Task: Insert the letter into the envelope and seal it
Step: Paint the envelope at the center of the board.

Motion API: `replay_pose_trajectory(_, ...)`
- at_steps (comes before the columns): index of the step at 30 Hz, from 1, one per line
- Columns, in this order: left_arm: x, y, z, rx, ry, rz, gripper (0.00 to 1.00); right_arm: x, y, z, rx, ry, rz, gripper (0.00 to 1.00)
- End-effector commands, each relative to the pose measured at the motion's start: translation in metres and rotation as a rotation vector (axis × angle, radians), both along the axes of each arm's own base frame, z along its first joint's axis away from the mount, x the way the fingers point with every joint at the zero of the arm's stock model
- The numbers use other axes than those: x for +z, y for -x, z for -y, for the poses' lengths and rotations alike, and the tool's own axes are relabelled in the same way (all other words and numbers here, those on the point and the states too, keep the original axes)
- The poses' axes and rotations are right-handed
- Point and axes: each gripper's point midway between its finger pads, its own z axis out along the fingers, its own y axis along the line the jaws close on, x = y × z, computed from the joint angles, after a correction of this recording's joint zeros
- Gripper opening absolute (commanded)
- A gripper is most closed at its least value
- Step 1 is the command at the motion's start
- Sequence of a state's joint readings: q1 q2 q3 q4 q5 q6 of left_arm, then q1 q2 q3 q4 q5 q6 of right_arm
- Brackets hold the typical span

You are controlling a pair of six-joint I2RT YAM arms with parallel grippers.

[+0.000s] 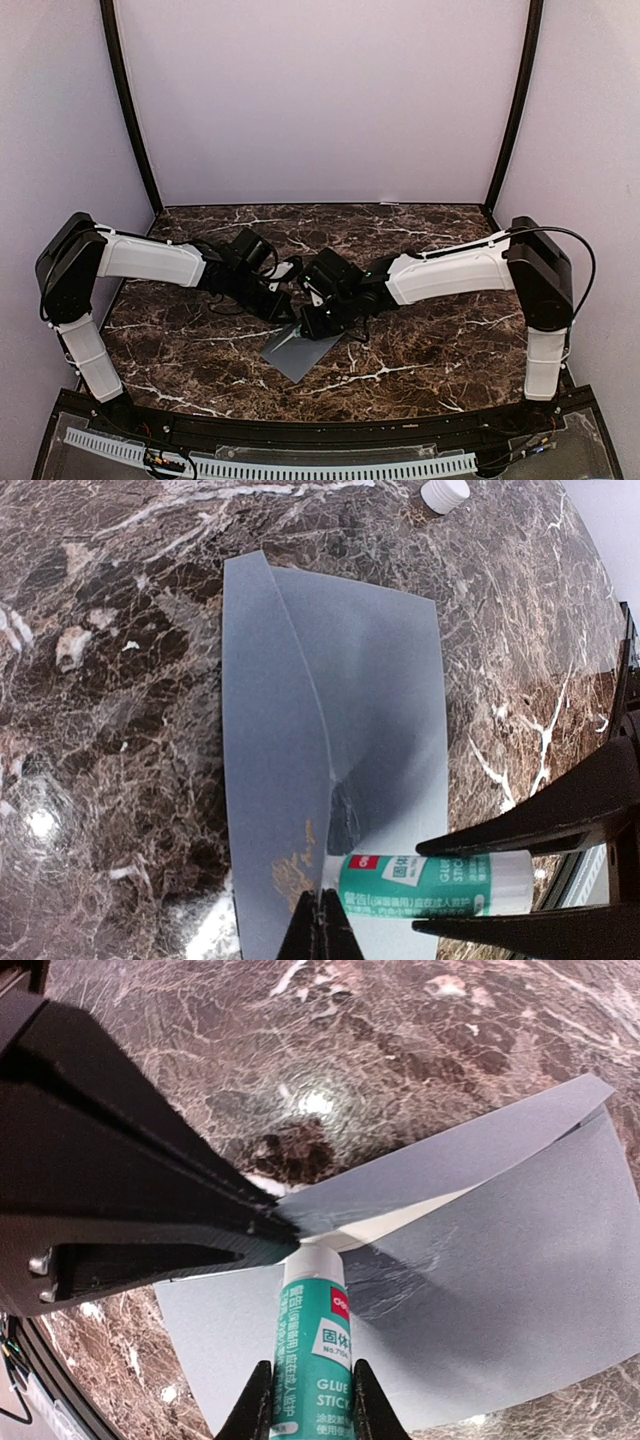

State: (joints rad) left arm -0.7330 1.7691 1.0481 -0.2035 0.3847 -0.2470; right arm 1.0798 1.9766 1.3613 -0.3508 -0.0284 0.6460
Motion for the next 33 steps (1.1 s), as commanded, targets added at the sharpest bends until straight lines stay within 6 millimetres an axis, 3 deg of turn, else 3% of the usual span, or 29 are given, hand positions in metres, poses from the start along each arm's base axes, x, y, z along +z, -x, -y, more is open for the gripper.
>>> replay_pose_trajectory(1, 0.006, 0.001, 0.001, -0.012, 0.014, 0.0, 0.0, 0.0, -0.011, 0.018, -0.064, 0.052, 0.023, 0.0)
replay_pose_trajectory(21, 0.002, 0.002, 0.002, -0.021, 0.012, -0.009, 0.0, -0.003, -0.038, 0.045, -0.142, 0.072, 0.031, 0.0)
replay_pose_trajectory(29, 0.001, 0.001, 0.001, -0.013, 0.007, -0.01, 0.0, 0.033, -0.032, 0.035, -0.054, 0.006, 0.082, 0.0)
replay_pose_trajectory(33, 0.002, 0.001, 0.001, -0.01, 0.007, -0.01, 0.0, 0.039, -0.025, 0.038, -0.036, 0.04, 0.077, 0.0)
